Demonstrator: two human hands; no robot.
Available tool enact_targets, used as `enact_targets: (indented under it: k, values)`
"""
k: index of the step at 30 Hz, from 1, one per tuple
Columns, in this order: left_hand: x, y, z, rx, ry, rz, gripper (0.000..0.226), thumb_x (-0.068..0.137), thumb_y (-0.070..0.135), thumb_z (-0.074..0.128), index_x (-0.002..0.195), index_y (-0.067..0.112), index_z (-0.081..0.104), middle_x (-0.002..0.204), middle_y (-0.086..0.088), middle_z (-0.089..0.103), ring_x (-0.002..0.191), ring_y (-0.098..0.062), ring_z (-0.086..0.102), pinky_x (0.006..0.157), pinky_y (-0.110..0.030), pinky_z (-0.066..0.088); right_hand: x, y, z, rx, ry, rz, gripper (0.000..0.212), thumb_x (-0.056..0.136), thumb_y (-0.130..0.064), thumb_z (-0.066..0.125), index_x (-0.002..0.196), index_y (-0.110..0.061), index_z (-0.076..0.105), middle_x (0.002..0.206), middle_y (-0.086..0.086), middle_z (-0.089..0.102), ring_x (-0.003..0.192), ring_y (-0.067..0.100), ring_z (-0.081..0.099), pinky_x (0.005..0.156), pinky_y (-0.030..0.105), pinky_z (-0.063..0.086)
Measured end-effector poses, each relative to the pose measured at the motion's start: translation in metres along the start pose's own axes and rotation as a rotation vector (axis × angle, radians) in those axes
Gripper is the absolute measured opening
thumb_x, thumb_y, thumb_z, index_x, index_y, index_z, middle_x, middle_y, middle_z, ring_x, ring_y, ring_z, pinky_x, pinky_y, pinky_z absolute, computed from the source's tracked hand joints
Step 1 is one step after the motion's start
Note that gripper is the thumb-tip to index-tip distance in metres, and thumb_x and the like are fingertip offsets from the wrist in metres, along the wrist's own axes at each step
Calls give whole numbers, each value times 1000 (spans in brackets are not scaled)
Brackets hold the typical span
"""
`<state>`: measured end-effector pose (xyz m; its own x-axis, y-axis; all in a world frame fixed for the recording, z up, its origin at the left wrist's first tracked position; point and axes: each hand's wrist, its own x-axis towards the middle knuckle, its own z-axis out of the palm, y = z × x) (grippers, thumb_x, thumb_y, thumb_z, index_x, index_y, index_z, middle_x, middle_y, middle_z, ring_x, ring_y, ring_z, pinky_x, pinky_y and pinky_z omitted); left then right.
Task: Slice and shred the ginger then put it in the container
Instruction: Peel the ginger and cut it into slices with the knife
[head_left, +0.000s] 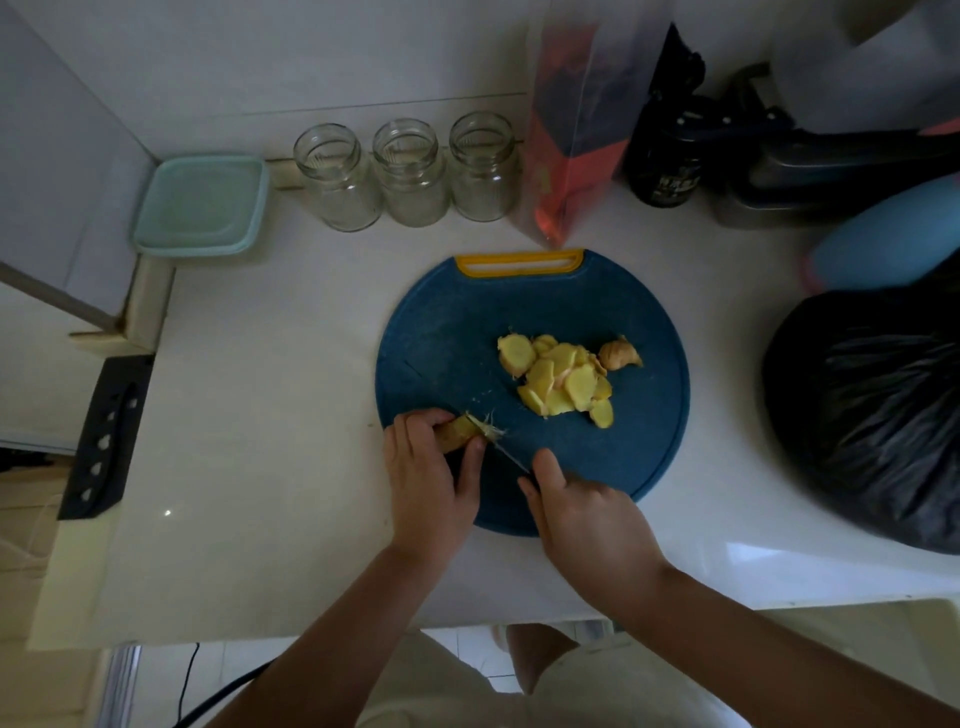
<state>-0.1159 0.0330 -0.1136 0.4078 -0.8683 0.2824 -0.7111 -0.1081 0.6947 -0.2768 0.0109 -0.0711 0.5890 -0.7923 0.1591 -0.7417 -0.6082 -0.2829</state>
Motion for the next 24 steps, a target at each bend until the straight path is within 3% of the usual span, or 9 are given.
enact_targets:
  k: [7, 13, 17, 19, 21, 24]
  values:
    - [0, -1, 1, -4, -16, 5, 27, 86, 34, 53, 103, 16, 42, 99, -10, 48, 90, -20, 45, 78, -30, 40, 3, 1, -6, 14, -52, 12, 15, 93, -29, 38, 84, -18, 36, 43, -6, 43, 27, 10, 35, 28, 21, 23]
    - [0, -1, 3, 7, -23, -11, 27, 86, 34, 54, 103, 16, 42, 98, -11, 49, 91, -18, 44, 79, -26, 39, 16, 7, -20, 133, -197, 14, 14, 94, -31, 37, 87, -19, 39, 42, -7, 42, 32, 8, 19, 31, 16, 5]
    - [0, -1, 2, 0, 0, -13, 28, 84, 33, 56, 103, 16, 42, 96, -12, 50, 90, -18, 44, 79, -24, 38, 23, 8, -21, 159, -280, 28, 13, 91, -24, 52, 88, -18, 41, 43, -12, 31, 33, 10, 7, 28, 18, 4]
    - [0, -1, 3, -5, 5, -12, 28, 84, 32, 56, 102, 16, 43, 96, -11, 50, 89, -18, 45, 77, -25, 39, 26, 9, -19, 200, -353, 58, 8, 98, -22, 47, 94, -17, 43, 52, -17, 24, 36, 4, 15, 33, 16, 12]
    - [0, -2, 3, -2, 1, -9, 28, 85, 32, 56, 102, 15, 43, 96, -10, 49, 89, -18, 45, 77, -25, 39, 31, 12, -18, 258, -479, 81, 15, 104, -28, 36, 104, -15, 43, 60, -15, 29, 45, 6, 30, 42, 21, 25]
    - [0, -2, 3, 8, -2, -7, 27, 86, 33, 56, 102, 15, 43, 96, -9, 48, 89, -18, 45, 77, -24, 39, 37, 13, -23, 332, -517, 78, 13, 104, -31, 35, 98, -19, 38, 62, -12, 35, 50, 9, 38, 47, 25, 31]
